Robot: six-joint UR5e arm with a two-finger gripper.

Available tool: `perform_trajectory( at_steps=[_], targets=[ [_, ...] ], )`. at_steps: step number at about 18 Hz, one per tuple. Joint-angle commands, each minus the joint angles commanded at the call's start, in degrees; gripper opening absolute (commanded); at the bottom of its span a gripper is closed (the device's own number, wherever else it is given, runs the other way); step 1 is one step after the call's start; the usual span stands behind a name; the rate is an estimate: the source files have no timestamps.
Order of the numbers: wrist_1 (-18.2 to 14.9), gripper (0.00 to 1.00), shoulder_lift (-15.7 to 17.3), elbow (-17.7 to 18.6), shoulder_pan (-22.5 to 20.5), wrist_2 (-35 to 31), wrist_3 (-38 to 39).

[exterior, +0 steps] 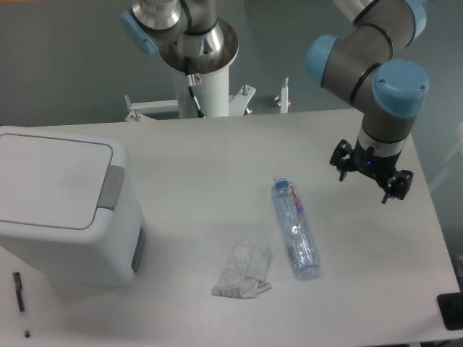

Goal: Open the trash can
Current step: 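Move the open gripper from beside the water bottle toward the white trash can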

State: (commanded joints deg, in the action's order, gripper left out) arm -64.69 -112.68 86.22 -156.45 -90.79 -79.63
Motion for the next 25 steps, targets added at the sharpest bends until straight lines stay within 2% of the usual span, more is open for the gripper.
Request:
perform_trajectory(
  at_steps=[7, 11, 14, 16, 19, 22, 25],
  targets=[
    [-0.26, 1.0, 1.4, 0.0, 0.87, 2.72, 0.0],
    [0.09, 1.0, 2.19, 2.11, 1.41, 5.96, 1.04],
    [0.61, 1.0, 2.98, 4.12, 1.93, 9.83, 10.25],
    [0.97, 1.0, 3.51, 4.22, 3.24, 12.38, 16.58],
    [2.28, 1.0, 3.43, 4.31, 3.78, 19.84, 24.68],
    [5.62, 1.0, 3.51, 4.39, 3.95, 23.37, 26.19],
    [5.8, 1.0, 4.56, 3.96, 6.5, 23.91, 29.6]
  ],
)
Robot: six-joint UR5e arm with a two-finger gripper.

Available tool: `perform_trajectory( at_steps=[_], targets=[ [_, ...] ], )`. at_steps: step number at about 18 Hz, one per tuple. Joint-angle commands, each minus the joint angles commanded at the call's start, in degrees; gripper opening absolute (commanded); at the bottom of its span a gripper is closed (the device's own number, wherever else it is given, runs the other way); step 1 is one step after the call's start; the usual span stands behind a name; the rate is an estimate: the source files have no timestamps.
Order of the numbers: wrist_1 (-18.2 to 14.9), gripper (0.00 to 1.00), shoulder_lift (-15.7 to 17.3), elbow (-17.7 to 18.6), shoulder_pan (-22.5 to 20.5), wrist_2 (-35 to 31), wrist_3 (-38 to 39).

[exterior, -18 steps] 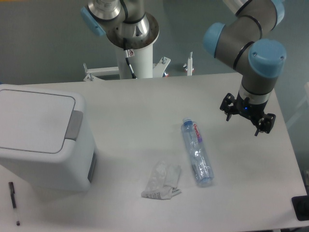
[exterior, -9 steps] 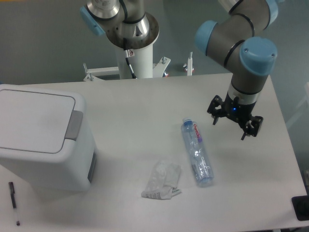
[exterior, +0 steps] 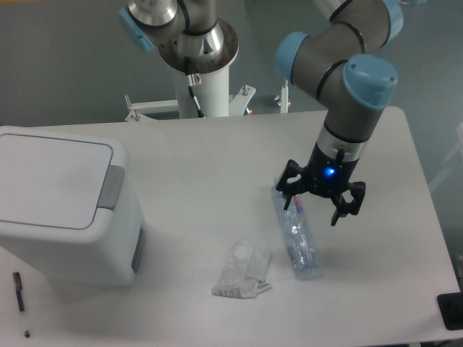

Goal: Open the trash can
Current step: 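Move the open gripper from beside the water bottle toward the white trash can, then lower the gripper onto the lid edge of the white trash can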

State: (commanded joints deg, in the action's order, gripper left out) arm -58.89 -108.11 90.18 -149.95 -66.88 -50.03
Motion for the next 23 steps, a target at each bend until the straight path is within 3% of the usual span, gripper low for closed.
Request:
perform_trajectory(
  at_steps=[6, 17, 23],
  targets=[
    [0.0, 1.0, 0.36, -3.69, 6.24, 0.0, 12.14],
    [-0.18, 1.0, 8.0, -3.08, 10.28, 5.89, 18.13],
    [0.0, 1.0, 8.09, -2.38, 14.33, 7.56, 18.48]
  ],
)
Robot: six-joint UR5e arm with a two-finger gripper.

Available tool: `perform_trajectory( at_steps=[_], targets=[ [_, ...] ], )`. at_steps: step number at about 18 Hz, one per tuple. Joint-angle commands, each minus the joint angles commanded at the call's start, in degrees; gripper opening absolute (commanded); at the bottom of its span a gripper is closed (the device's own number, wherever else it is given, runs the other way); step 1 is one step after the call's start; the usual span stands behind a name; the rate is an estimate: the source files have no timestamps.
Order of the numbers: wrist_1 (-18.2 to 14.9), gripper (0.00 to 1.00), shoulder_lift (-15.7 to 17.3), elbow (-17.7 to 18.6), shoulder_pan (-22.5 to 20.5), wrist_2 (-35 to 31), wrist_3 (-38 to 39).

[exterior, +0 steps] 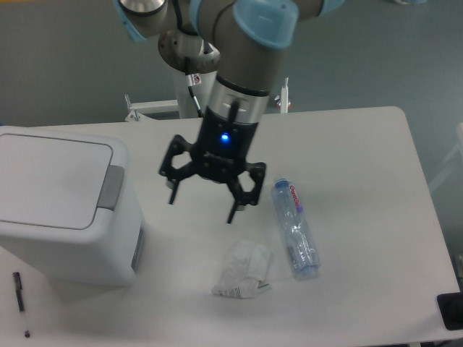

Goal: Open the trash can
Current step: 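Lower the gripper onto the lid edge of the white trash can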

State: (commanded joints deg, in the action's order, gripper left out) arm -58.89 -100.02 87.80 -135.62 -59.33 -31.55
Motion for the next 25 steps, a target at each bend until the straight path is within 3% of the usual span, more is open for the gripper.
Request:
perform_trajectory(
  at_steps=[4, 12, 25],
  targets=[
    [0.0, 1.0, 0.88, 0.79, 1.85, -0.44, 5.18],
    [0.18, 1.0, 1.05, 3.08, 2.99, -0.44, 5.54],
    [0.18, 1.0, 1.23, 3.87, 3.08, -0.53, 5.63]
  ],
)
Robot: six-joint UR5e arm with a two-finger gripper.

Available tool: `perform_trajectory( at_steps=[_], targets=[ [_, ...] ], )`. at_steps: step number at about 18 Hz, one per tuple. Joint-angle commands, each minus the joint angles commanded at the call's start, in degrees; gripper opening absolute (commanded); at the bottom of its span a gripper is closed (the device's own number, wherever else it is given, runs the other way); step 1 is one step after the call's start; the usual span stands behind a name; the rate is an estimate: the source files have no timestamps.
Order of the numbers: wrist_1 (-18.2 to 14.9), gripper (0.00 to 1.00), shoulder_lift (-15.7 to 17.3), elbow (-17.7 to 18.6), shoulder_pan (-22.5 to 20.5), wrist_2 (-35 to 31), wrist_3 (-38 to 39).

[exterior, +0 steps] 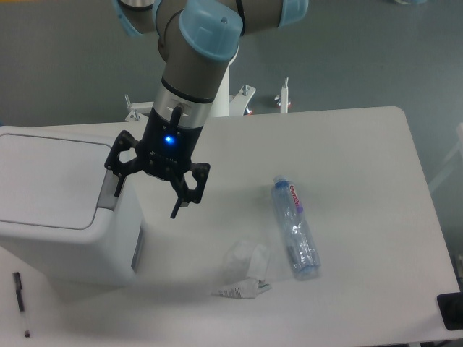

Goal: Open the trash can
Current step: 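Lower the gripper onto the lid edge of the white trash can, then push the trash can lid open with the gripper fingers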

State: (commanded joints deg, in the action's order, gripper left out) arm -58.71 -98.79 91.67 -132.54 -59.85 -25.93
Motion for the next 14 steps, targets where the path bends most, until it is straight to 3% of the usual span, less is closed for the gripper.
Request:
perform_trajectory(
  at_steps=[14],
  targets=[
    [-0.09, 1.0, 1.06, 1.14, 0.53, 0.0, 0.35]
  ],
)
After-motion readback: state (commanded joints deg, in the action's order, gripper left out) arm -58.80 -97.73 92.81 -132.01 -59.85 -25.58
